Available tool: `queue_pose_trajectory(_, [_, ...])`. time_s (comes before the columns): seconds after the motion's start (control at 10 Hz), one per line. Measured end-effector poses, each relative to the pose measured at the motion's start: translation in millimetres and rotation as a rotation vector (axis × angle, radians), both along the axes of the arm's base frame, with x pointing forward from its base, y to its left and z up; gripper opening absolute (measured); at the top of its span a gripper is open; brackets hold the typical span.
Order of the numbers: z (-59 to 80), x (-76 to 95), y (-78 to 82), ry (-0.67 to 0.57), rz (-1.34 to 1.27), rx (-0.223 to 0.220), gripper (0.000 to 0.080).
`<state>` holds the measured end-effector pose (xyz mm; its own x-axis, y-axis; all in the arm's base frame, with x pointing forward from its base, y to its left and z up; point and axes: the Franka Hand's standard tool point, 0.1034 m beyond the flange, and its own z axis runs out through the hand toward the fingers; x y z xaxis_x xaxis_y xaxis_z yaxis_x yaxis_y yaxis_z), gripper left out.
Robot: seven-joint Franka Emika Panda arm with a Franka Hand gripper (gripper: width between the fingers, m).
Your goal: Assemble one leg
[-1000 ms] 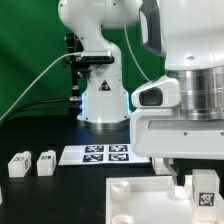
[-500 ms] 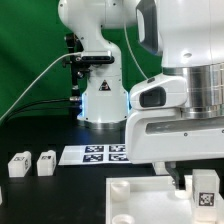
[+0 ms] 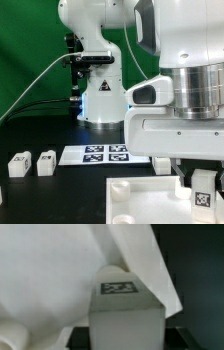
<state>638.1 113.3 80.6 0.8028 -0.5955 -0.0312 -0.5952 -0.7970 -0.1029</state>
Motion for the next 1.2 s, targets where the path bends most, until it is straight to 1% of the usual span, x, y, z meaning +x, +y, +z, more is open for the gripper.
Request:
queue_pose_trajectory(0.1, [-1.7, -1.8, -1.1, 0.008, -0.222, 0.016, 0.0294])
queue_pose_trajectory(0.2, [-2.2, -3.1, -4.7, 0.021, -0.456, 0.043, 0.0294])
queue_pose_trajectory(0.3, [-2.5, -3.7, -7.2, 0.042, -0.596, 0.074, 0.0295])
queue_pose_trajectory(0.4, [-3.0, -5.1, -6.3, 0.06, -0.7, 0.086, 0.0295])
queue_pose_trajectory(0.7, [-2.4, -6.9, 1.7, 0.107, -1.02, 0.1, 0.0295])
queue_pose_trajectory(0.9, [-2.2, -6.7, 2.7, 0.121, -1.121, 0.107, 0.0295])
queue_pose_trajectory(1.0, [-2.7, -7.1, 3.4, 0.119, -1.097, 0.106, 0.0391])
queue_pose_trajectory(1.1, [-2.8, -7.1, 3.6, 0.119, -1.095, 0.106, 0.0391])
queue_pose_trajectory(1.2, [-2.9, -7.2, 3.6, 0.118, -1.09, 0.105, 0.0567])
